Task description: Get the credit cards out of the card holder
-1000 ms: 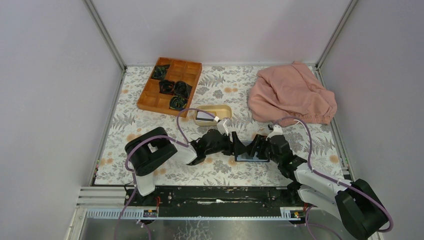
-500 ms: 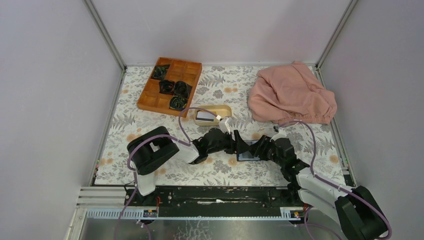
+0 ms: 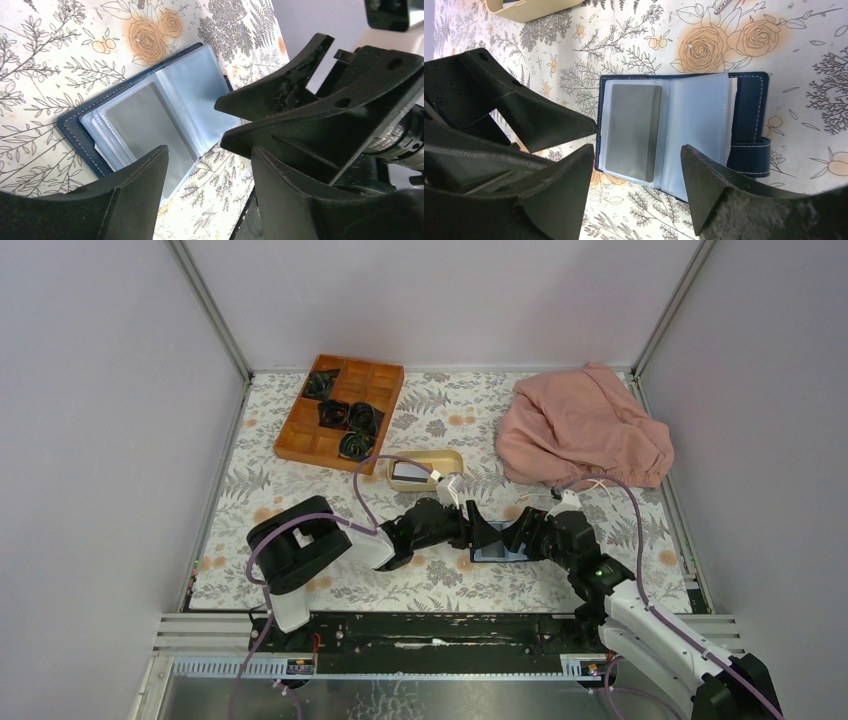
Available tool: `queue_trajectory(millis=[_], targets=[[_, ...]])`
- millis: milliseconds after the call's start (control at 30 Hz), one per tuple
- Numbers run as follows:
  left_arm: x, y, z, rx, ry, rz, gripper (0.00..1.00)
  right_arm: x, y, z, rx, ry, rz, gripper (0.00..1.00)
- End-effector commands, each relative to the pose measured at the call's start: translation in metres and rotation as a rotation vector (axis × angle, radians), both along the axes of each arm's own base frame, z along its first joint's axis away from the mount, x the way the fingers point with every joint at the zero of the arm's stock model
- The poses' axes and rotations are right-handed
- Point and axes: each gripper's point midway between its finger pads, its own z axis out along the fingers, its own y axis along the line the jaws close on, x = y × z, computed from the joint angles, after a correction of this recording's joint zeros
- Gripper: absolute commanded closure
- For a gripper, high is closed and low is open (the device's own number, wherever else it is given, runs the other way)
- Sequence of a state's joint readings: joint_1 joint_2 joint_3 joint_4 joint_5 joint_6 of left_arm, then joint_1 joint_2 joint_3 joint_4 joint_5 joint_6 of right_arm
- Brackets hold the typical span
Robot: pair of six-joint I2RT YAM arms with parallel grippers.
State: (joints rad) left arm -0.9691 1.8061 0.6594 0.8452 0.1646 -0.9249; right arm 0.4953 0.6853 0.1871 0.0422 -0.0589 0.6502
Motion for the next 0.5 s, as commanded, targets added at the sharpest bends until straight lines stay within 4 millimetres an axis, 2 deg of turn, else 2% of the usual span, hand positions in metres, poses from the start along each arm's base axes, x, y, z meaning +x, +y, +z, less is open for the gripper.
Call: queue_trajectory(millis=[0,200,467], targets=[[-0.001,0.004,0.000,0.004,-0.031,0.009,0.31,0.014,-0.012,0.027,-0.064,-0.082,-0.052,0.28],[-0.002,0.007,-0.003,0.004,-0.027,0.010,0.31,0.015,-0.037,0.019,-0.179,-0.055,-0.139,0.25],[-0.003,0.009,-0.004,0.007,-0.027,0.010,0.31,0.015,-0.041,0.003,-0.215,0.003,-0.158,0.25]])
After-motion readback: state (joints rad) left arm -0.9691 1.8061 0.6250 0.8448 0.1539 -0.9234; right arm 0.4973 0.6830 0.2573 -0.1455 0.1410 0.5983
